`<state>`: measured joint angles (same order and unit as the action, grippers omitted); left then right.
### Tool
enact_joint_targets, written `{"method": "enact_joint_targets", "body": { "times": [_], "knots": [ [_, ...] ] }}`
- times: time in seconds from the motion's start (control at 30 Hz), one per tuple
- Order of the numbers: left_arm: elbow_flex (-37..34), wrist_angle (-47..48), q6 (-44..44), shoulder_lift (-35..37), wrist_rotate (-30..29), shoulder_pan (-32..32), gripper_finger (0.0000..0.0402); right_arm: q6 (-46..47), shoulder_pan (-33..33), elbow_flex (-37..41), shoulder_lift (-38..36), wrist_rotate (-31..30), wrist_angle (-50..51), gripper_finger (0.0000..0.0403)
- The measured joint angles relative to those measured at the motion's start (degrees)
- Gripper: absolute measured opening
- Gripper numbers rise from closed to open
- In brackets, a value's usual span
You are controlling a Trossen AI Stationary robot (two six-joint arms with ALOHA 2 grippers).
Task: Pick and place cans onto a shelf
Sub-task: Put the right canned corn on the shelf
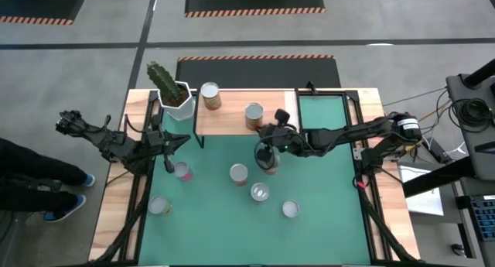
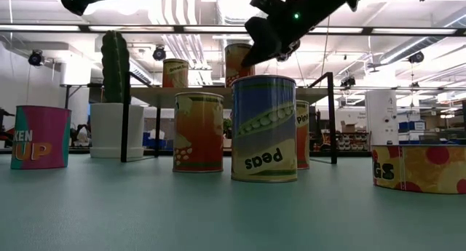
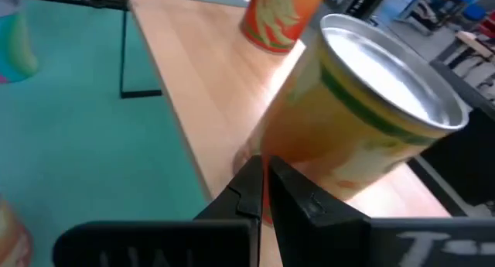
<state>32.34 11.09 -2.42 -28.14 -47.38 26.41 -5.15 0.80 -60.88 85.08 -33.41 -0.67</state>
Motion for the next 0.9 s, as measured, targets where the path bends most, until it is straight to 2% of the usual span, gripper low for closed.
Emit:
{"method": "enact_joint_targets", "body": {
  "times": [0.5, 0.77, 0.9],
  "knots": [
    [0.0, 0.0, 0.0, 0.0, 0.0, 0.0, 0.0, -2.2, -2.8, -1.6, 0.1, -4.5, 0.3, 0.0009],
    [0.0, 0.0, 0.0, 0.0, 0.0, 0.0, 0.0, -0.1, -3.3, -1.6, 0.1, -3.5, 0.4, 0.0009],
    [0.0, 0.0, 0.0, 0.0, 0.0, 0.0, 0.0, 1.1, -3.3, -1.6, 0.1, 1.8, 0.6, 0.0009]
  ]
}}
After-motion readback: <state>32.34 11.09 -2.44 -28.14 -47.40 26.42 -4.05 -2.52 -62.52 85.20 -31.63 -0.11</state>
